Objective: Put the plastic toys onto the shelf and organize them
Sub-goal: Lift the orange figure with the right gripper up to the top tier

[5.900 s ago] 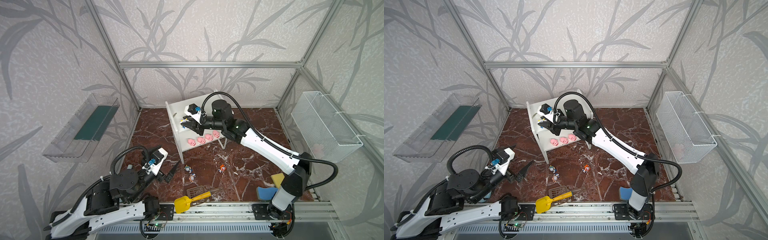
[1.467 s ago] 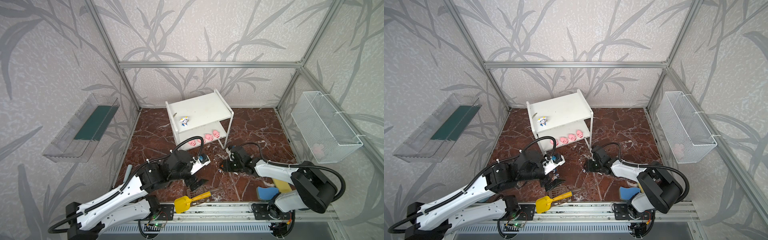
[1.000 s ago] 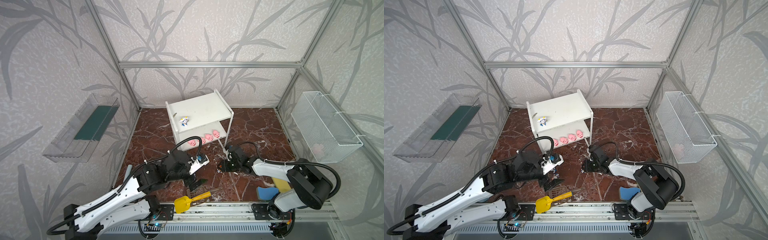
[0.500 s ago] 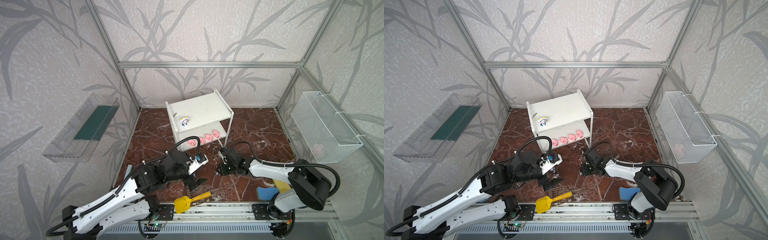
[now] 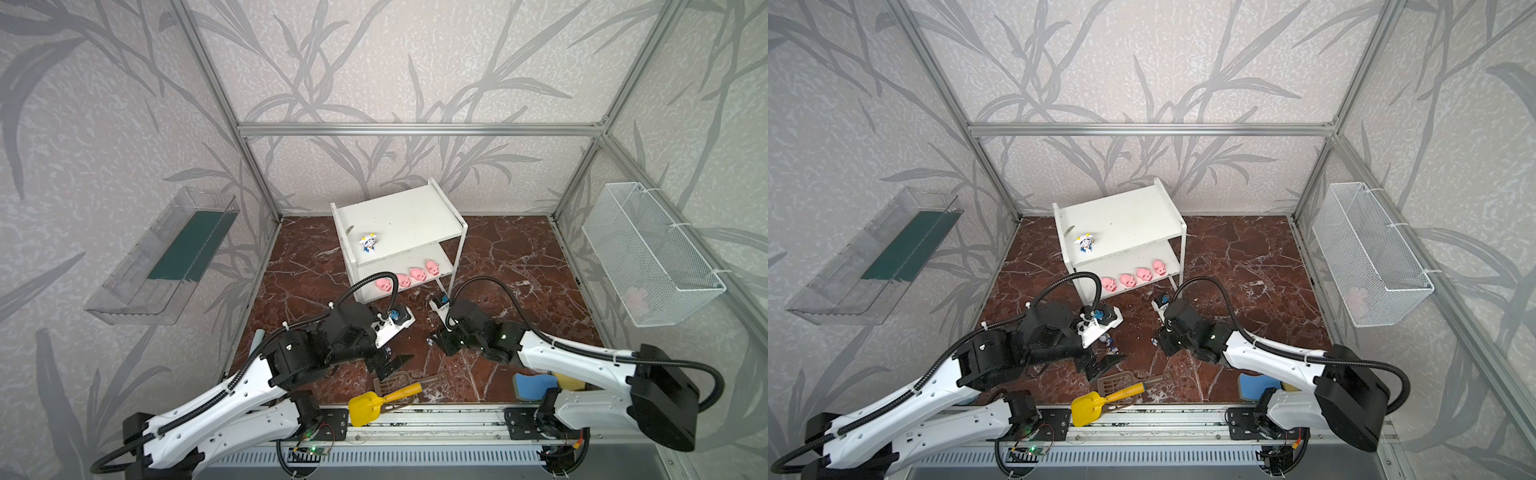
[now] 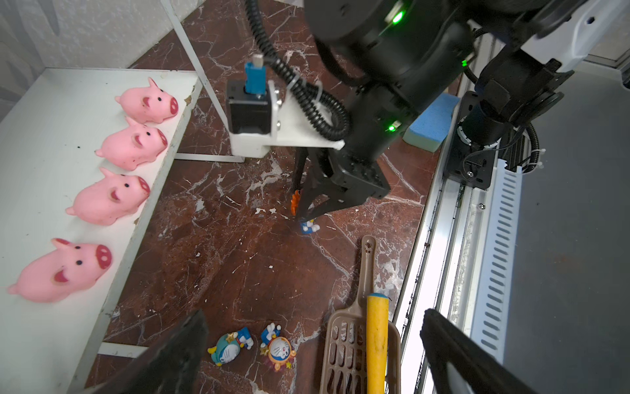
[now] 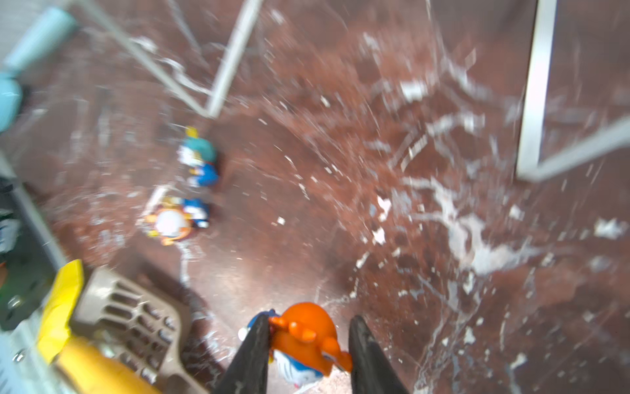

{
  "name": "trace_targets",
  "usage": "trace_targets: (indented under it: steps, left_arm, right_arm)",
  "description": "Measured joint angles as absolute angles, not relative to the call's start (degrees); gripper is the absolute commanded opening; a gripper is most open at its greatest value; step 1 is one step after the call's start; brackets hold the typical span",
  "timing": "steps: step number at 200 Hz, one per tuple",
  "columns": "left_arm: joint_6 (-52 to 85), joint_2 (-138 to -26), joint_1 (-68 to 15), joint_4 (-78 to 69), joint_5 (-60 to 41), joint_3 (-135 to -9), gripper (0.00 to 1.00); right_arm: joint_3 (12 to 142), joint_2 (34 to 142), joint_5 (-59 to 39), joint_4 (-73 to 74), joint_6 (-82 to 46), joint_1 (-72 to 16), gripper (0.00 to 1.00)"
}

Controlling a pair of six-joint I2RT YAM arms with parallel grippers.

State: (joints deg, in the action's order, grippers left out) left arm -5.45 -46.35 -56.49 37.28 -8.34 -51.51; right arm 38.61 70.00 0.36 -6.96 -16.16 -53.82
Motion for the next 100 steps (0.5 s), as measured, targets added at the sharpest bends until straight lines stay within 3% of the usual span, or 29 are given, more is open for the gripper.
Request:
trace_targets:
  steps: [61,100]
  left_arm:
    - [-5.5,-43.2,-56.5,37.5,-0.7,-51.5,0.99]
    - [-5.8,-38.9,-56.5,37.2,6.7,-51.5,0.99]
  right_arm:
    - [40.8,56.0,1.2,-7.0,1.8,-55.7,0.3]
    - [52.1,56.0,0.4,-9.8,12.6,-55.8,0.31]
